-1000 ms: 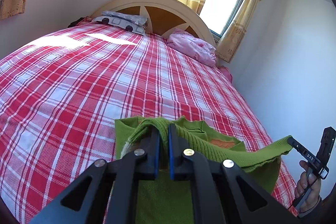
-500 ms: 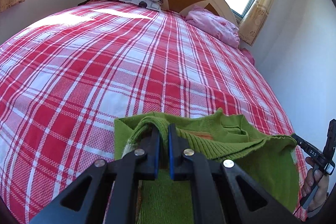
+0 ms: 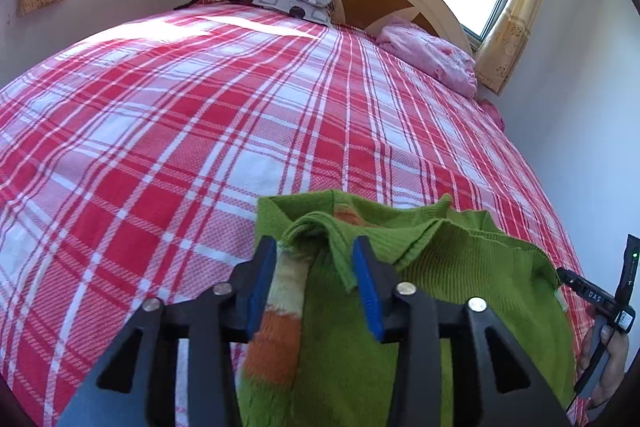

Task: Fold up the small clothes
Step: 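Lower the hem onto the folded sleeves and open the left gripper, then move the left gripper to the striped side edge of the folded sweater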

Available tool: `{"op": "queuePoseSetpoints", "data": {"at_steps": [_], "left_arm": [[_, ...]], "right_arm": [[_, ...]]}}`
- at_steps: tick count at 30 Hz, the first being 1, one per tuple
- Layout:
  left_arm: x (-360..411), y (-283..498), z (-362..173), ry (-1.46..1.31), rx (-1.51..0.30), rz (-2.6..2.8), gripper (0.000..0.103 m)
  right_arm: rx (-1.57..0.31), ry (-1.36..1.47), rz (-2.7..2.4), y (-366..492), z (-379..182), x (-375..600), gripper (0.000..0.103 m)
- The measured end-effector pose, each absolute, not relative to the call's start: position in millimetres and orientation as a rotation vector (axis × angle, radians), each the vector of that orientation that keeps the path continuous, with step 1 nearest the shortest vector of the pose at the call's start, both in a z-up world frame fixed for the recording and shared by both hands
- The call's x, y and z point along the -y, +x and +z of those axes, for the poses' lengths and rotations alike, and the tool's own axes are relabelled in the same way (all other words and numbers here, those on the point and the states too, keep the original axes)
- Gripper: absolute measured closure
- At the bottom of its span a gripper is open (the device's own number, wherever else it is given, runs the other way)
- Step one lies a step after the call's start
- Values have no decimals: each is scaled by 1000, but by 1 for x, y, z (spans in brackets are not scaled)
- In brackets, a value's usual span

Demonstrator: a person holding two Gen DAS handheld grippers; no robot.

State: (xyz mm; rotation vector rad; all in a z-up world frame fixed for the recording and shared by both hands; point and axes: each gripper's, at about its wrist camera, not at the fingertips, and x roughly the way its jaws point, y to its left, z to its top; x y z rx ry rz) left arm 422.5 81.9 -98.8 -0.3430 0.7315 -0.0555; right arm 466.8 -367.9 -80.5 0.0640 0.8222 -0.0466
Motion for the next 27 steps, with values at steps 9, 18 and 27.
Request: {"op": "queuePoseSetpoints", "data": {"at_steps": [9,18,27], "left_arm": [[-95,392,-121,-311,-791,61,52],[-98,368,-123,-328,-768,82,46],[-96,358,-126,-320,-756,54,35]], "right_arm": [[-942,-6,295,438,-84,277,47],[-1030,-64,138,514,-118,238,47],[-950,-25,89,486,-99,251,43]]}}
